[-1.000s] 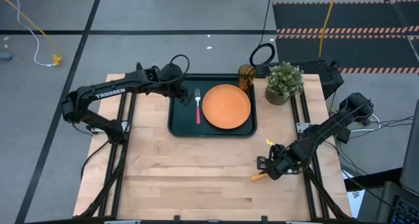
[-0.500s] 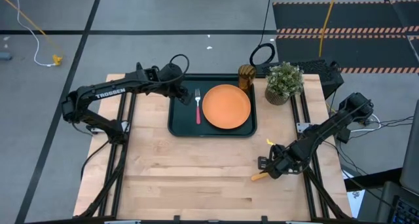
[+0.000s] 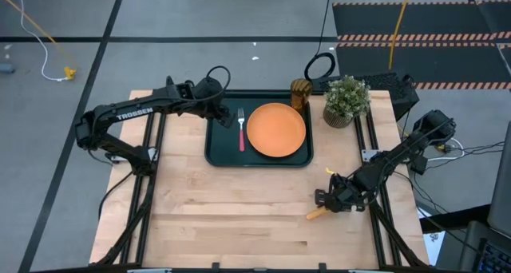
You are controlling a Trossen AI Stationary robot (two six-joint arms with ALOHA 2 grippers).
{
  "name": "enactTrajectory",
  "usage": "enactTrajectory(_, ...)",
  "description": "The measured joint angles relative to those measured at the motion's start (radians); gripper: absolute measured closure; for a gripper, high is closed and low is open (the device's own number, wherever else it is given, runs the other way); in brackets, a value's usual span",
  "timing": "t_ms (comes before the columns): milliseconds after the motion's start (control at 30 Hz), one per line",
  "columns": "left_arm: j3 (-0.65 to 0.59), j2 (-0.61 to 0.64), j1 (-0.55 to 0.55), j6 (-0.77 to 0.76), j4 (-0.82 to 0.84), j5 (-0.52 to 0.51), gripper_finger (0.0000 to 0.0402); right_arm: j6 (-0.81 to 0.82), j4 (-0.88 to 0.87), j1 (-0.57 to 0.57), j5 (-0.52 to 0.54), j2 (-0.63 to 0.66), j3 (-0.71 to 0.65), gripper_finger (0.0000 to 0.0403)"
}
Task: Pick and place plate/cup/fork/spoon on tray
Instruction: Put the orange spoon to the left of the pink fork on the black tray
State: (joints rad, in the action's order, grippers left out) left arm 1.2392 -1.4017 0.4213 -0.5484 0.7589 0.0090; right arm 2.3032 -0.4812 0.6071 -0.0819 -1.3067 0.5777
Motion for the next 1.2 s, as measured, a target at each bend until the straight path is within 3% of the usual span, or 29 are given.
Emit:
enactTrajectory(367,0.0,0.0,0.0,-0.012,0.0,0.0,0.0238,-0.146,-0.008,-0.044,0.182,-0.002,-0.002,0.0259)
enactTrajectory(567,0.0,0.0,0.0,-0.022,0.0,-0.001,0.0238,-0.294,-0.012,-0.079,0.179,-0.002,-0.002,0.0259)
enactTrajectory(833,0.0,0.0,-0.003,-0.039,0.0,-0.001,0.0238,-0.039,0.023,-0.09,0.205,0.004,-0.003,0.0259)
enactTrajectory(1200,0.0,0.0,-0.033,-0.052,0.0,-0.009,0.0238,-0.012,0.054,-0.117,0.217,0.003,-0.004,0.0259)
